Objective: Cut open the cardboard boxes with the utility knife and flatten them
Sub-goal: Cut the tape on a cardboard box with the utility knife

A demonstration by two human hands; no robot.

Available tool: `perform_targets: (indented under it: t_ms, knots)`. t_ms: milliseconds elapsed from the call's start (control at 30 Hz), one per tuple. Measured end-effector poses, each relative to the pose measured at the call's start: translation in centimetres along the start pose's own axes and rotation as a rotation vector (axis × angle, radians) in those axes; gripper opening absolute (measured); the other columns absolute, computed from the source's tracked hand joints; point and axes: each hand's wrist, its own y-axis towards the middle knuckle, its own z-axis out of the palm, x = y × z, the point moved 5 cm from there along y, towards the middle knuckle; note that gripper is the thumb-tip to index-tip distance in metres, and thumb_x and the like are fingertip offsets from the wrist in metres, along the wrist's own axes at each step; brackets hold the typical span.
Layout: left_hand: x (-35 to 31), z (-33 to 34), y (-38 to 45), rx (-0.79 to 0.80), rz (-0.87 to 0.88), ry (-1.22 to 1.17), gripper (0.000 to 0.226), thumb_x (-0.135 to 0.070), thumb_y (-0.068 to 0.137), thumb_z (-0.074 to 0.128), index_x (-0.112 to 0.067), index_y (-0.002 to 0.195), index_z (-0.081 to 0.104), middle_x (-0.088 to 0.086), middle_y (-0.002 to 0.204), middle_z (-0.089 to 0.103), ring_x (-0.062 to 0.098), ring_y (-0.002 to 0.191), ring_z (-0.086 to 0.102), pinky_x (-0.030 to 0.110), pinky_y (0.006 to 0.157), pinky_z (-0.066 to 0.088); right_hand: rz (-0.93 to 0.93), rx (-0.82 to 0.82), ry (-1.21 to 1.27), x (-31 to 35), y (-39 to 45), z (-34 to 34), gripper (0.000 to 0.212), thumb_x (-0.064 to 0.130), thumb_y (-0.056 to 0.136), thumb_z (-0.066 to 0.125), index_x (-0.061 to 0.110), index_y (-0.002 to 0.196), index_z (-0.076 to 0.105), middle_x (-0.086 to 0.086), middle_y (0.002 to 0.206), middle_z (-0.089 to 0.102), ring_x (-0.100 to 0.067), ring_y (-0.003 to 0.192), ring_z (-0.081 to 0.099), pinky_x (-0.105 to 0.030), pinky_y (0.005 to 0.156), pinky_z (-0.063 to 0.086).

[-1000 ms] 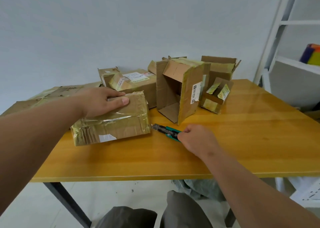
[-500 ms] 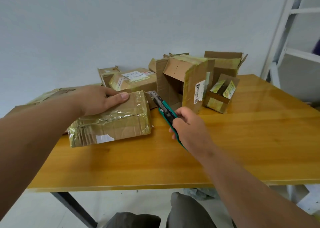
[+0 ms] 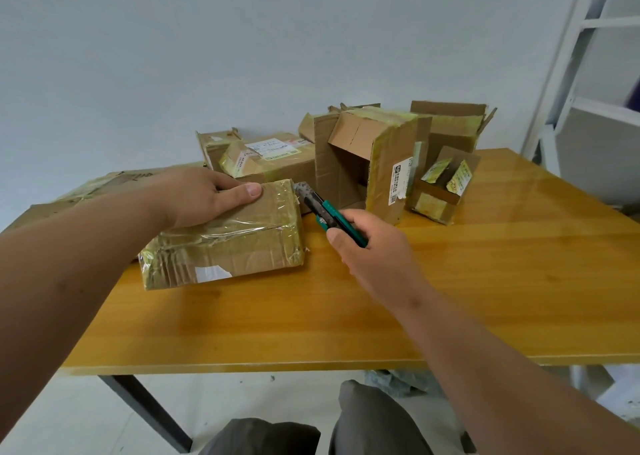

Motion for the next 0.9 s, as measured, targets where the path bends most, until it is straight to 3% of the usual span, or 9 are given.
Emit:
perform_targets:
  t_ms: [133, 233, 333, 400, 567, 733, 900]
  knots:
    - [-0.1, 0.0, 0.1, 0.009, -0.008, -0.001, 0.110, -0.100, 0.046, 0.007, -0.047, 0.127, 0.056, 0.001, 0.125, 0.061, 0.024, 0.110, 0.055, 0.036, 0.083, 0.041, -0.013, 0.018, 0.004, -0.1, 0.5, 0.1, 0.028, 0.035, 0.098, 0.057, 0.028, 0.125, 0.060, 0.010, 0.075, 0.062, -0.004, 0.063, 0.058, -0.019, 0.049, 0.044]
    - [-0.1, 0.0, 0.2, 0.020, -0.009, 0.007, 0.110, -0.100, 0.046, 0.006, -0.044, 0.125, 0.059, 0.000, 0.111, 0.062, 0.021, 0.101, 0.054, 0.036, 0.082, 0.042, -0.025, 0.020, -0.022, -0.3, 0.6, 0.2, 0.029, 0.036, 0.099, 0.056, 0.029, 0.126, 0.061, 0.010, 0.075, 0.063, -0.005, 0.065, 0.059, -0.021, 0.050, 0.045]
    - [-0.6, -0.2, 0.0, 0.020, -0.003, 0.040, 0.102, -0.097, 0.061, 0.007, -0.039, 0.127, 0.059, 0.000, 0.113, 0.063, 0.018, 0.097, 0.050, 0.034, 0.082, 0.040, -0.036, 0.011, -0.079, -0.7, 0.3, 0.4, 0.029, 0.035, 0.099, 0.054, 0.027, 0.126, 0.062, 0.012, 0.074, 0.061, -0.004, 0.062, 0.056, -0.018, 0.049, 0.041]
    - [-0.9, -0.3, -0.3, 0.021, 0.011, 0.042, 0.107, -0.097, 0.057, 0.004, -0.039, 0.126, 0.060, -0.001, 0.117, 0.064, 0.017, 0.097, 0.051, 0.035, 0.086, 0.044, -0.045, -0.001, -0.122, -0.8, -0.1, 0.5, 0.028, 0.036, 0.100, 0.053, 0.027, 0.125, 0.062, 0.013, 0.073, 0.059, -0.002, 0.061, 0.055, -0.017, 0.047, 0.040]
    - [-0.8, -0.4, -0.3, 0.018, 0.041, 0.077, 0.113, -0.097, 0.049, 0.000, -0.039, 0.125, 0.061, -0.003, 0.104, 0.063, 0.017, 0.094, 0.053, 0.039, 0.092, 0.048, -0.078, -0.013, -0.236, -0.7, -1.0, 0.6, 0.028, 0.039, 0.101, 0.051, 0.024, 0.122, 0.062, 0.015, 0.076, 0.057, -0.002, 0.062, 0.055, -0.015, 0.047, 0.042]
    - [-1.3, -0.3, -0.2, 0.050, 0.044, 0.039, 0.088, -0.085, 0.072, 0.015, -0.032, 0.125, 0.062, 0.003, 0.117, 0.065, 0.018, 0.096, 0.052, 0.038, 0.094, 0.044, -0.039, 0.048, -0.299, -1.2, -2.2, 0.6, 0.035, 0.043, 0.101, 0.049, 0.024, 0.129, 0.056, 0.007, 0.090, 0.063, -0.005, 0.065, 0.056, -0.016, 0.047, 0.041]
    - [-1.0, -0.5, -0.1, 0.063, 0.068, 0.048, 0.114, -0.098, 0.050, 0.003, -0.032, 0.121, 0.064, 0.002, 0.110, 0.066, 0.021, 0.100, 0.058, 0.044, 0.097, 0.046, -0.058, 0.049, -0.343, -1.2, -2.5, 0.6, 0.045, 0.047, 0.100, 0.048, 0.021, 0.137, 0.053, 0.003, 0.098, 0.067, -0.006, 0.073, 0.059, -0.018, 0.051, 0.045]
